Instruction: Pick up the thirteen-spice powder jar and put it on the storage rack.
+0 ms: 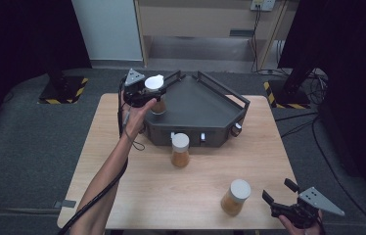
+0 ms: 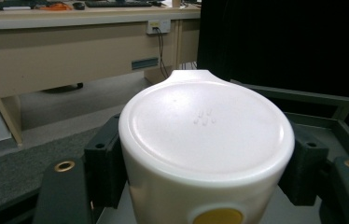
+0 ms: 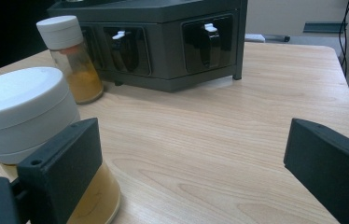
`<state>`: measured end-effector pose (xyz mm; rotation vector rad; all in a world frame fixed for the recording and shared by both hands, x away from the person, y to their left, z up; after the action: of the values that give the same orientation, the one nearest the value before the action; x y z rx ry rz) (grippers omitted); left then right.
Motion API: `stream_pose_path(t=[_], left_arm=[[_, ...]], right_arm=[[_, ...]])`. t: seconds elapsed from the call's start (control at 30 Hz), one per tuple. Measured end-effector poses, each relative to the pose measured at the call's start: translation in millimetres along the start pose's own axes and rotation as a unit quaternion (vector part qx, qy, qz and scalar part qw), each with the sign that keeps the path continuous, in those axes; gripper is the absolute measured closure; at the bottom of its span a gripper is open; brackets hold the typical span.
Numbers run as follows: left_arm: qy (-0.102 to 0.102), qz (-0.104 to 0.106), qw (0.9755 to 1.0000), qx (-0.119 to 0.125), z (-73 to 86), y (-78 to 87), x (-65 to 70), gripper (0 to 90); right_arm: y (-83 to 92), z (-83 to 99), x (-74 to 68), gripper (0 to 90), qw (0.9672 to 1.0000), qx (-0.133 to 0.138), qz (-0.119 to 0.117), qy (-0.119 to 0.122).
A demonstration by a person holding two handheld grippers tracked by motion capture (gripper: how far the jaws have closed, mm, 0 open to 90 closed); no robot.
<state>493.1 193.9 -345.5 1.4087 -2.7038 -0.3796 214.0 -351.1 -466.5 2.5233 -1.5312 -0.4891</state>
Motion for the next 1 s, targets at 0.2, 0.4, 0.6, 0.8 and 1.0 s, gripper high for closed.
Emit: stream_pose_path(t=[0.2,0.4,0.6,0.8,1.0], left_arm=[[-0.010,-0.008,0.9998,-0.012,3.9,-9.0,1.5,29.6],[-0.005,-0.014,0.9998,-0.017,9.9,-12.9,-0.3,29.6],[-0.004,-0.015,0.9998,-0.016,11.4,-12.9,-1.3,29.6],[-0.008,-0.019,0.9997,-0.010,13.4,-13.8,0.7,29.5],[-0.005,-0.022,0.9997,-0.009,13.7,-14.3,1.4,29.4]], right_arm=[[0.2,0.2,0.4,4.1,1.0000,0.001,0.000,-0.001],[0.5,0.2,0.5,4.1,1.0000,0.002,0.000,-0.003],[0.3,0.3,0.6,4.1,1.0000,0.002,-0.001,-0.003],[0.4,0.1,0.4,4.1,1.0000,0.001,-0.001,-0.003],[0.4,0.2,0.5,4.1,1.0000,0.002,-0.001,-0.003]])
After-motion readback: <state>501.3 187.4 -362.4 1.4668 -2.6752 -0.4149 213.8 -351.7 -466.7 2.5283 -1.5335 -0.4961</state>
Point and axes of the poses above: each handheld gripper's, and its own axes: y roughly backward along the jaws, z roughly out of its underside, x roughly to its right, the point moved 9 cm from there along -y, roughly forward along the jaws, and after that the axes turned 6 degrees about -y, right-handed, at the moved point
